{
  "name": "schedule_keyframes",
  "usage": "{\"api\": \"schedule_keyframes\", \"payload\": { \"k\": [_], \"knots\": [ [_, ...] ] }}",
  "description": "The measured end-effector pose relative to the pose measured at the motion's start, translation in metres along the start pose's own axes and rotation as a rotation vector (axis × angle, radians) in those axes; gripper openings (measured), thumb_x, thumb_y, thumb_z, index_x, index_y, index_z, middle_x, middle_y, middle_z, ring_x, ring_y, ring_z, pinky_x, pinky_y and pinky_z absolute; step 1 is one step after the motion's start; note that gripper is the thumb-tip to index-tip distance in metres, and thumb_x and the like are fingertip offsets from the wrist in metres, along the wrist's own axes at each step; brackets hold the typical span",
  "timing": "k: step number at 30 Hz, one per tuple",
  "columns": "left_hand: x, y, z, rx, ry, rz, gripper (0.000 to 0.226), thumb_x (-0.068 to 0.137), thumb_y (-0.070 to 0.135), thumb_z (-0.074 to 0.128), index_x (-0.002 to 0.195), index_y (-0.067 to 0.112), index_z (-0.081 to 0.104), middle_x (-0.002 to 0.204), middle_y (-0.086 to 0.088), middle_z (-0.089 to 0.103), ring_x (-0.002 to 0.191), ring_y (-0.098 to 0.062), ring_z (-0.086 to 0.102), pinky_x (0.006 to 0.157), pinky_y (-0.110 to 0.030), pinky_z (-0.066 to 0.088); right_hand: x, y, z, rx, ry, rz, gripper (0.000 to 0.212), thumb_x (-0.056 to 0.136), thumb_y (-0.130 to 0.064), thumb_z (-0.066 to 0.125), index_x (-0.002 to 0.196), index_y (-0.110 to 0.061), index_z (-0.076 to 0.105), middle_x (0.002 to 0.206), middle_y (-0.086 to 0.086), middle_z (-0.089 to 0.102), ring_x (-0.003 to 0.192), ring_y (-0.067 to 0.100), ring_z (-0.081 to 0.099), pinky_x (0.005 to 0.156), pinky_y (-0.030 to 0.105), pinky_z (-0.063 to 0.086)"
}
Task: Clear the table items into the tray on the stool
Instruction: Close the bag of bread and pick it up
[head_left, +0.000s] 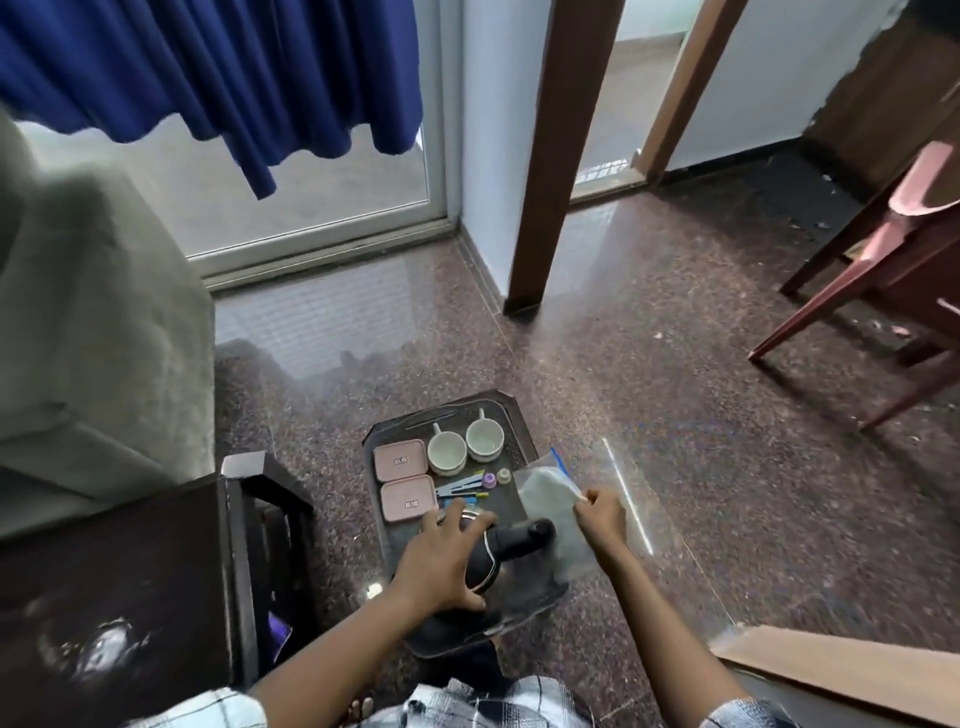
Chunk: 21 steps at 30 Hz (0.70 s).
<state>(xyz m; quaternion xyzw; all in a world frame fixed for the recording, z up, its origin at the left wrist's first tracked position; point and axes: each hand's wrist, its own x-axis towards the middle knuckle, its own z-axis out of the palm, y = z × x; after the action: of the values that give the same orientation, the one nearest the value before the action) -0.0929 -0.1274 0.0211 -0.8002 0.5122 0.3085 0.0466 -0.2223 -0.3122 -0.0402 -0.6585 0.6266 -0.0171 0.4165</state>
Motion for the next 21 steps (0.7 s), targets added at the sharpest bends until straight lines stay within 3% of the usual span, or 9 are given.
{"api": "schedule_keyframes", "payload": {
  "k": [8,14,18,21],
  "knots": [
    [0.000,-0.001,0.001,0.004,0.003,-0.019,0.098,0.060,0.050,0.075,0.139,0.039,0.019,0.145,-0.001,0.021,0.124,-0.033,0.033,0.090,-0.046,0.049,0.002,0.009,0.028,-0.130,-0.136,0.005,0.030,0.073,-0.006,0.059,0.054,-0.016,0.038,0.070,0.007,0.055,0.070,0.022,0.052,0.059,0.029,0.033],
    [0.000,0.000,0.000,0.004,0.007,-0.033,0.098,0.059,0.051,0.075,0.138,0.040,0.019,0.145,0.000,0.021,0.123,-0.033,0.036,0.088,-0.047,0.050,0.005,0.008,0.016,-0.066,-0.212,0.009,0.024,0.070,-0.007,0.062,0.049,-0.013,0.050,0.052,0.001,0.049,0.057,0.017,0.045,0.054,0.028,0.031],
    [-0.001,0.001,-0.001,0.009,0.003,-0.042,0.098,0.060,0.051,0.075,0.139,0.039,0.019,0.145,-0.001,0.021,0.123,-0.033,0.036,0.089,-0.047,0.048,0.007,0.012,0.006,0.025,-0.200,0.033,0.011,0.065,-0.005,0.057,0.056,-0.008,0.063,0.053,0.007,0.050,0.051,0.019,0.045,0.050,0.026,0.034],
    [-0.001,0.001,0.000,0.006,0.010,-0.041,0.098,0.059,0.051,0.076,0.139,0.039,0.020,0.145,-0.001,0.022,0.122,-0.034,0.036,0.090,-0.047,0.048,0.007,0.014,0.013,0.032,-0.197,0.071,0.021,0.069,0.003,0.056,0.053,-0.008,0.064,0.045,0.007,0.054,0.042,0.017,0.049,0.040,0.021,0.042]
  ]
}}
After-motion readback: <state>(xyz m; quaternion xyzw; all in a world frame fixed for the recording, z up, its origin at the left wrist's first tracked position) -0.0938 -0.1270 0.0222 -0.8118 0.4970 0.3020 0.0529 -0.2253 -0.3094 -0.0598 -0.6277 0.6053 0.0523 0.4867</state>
